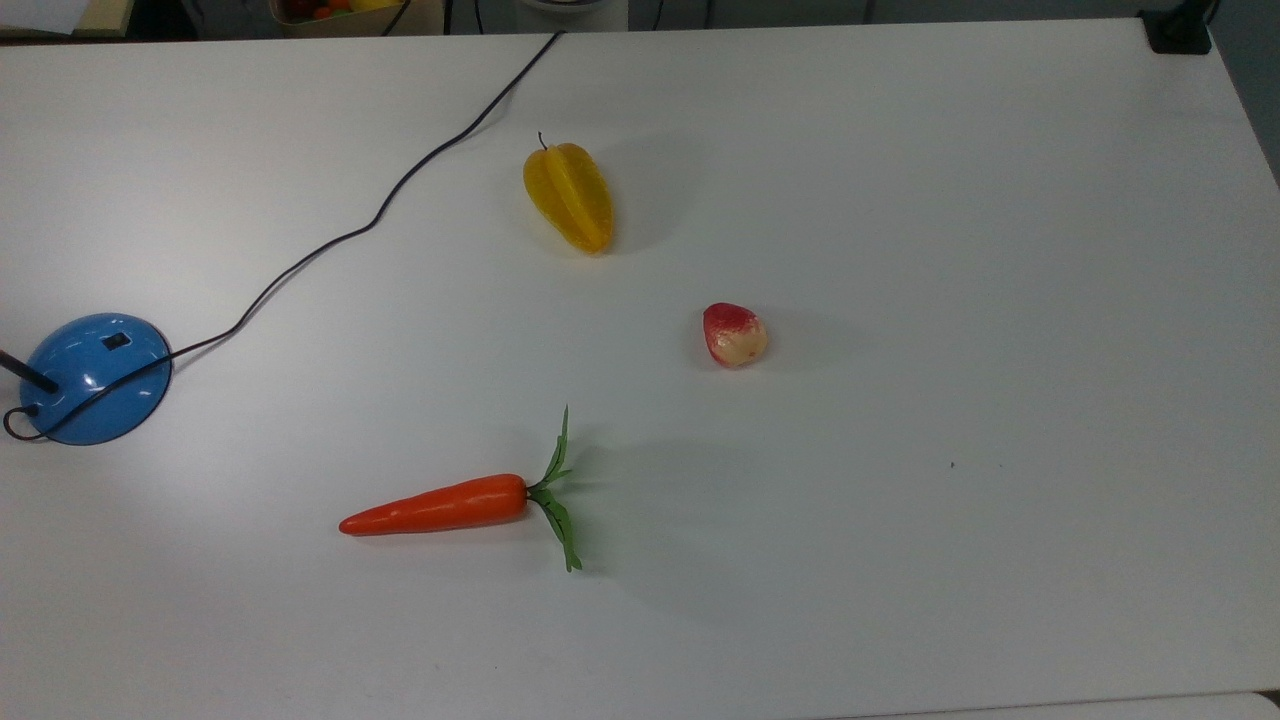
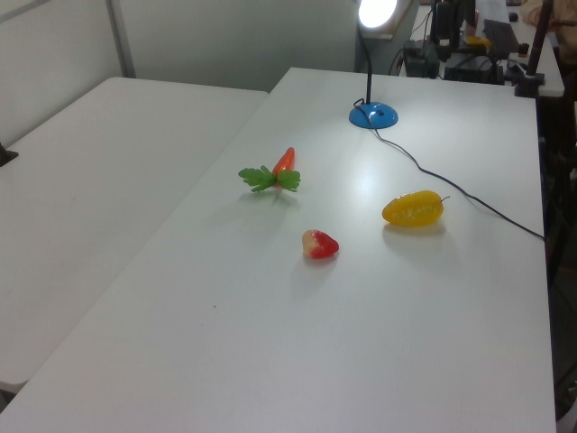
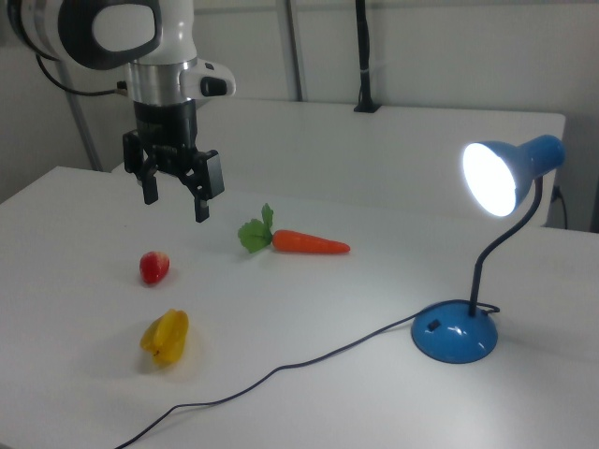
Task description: Turn off lamp
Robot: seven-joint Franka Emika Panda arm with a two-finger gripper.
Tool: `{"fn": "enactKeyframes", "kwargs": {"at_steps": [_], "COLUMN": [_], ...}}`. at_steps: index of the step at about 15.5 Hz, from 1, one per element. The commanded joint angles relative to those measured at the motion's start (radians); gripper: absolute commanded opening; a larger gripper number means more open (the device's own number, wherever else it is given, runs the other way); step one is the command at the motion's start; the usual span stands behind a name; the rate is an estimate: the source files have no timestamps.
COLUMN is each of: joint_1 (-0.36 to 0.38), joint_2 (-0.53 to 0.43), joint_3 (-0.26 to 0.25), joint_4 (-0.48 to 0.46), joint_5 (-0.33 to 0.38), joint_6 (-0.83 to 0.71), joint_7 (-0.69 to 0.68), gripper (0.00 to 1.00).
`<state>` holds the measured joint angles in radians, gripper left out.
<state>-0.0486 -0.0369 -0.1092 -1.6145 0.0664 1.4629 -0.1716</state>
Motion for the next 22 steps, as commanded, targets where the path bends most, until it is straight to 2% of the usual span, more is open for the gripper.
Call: {"fn": "enactKeyframes", "kwargs": {"at_steps": [1, 16, 22], "joint_1": [0.000, -0.002, -0.048], "joint_2": [-0.006, -0.005, 0.029], "joint_3": [-0.001, -0.001, -0.001], "joint_4": [-0.004, -0.005, -0.002], "joint_5": [-0.017, -0.028, -0.043], "joint_6": [0.005, 0.005, 0.088], "joint_7": [-0.022, -0.031, -0.031], "gripper": [1.00, 1.00, 1.00]}}
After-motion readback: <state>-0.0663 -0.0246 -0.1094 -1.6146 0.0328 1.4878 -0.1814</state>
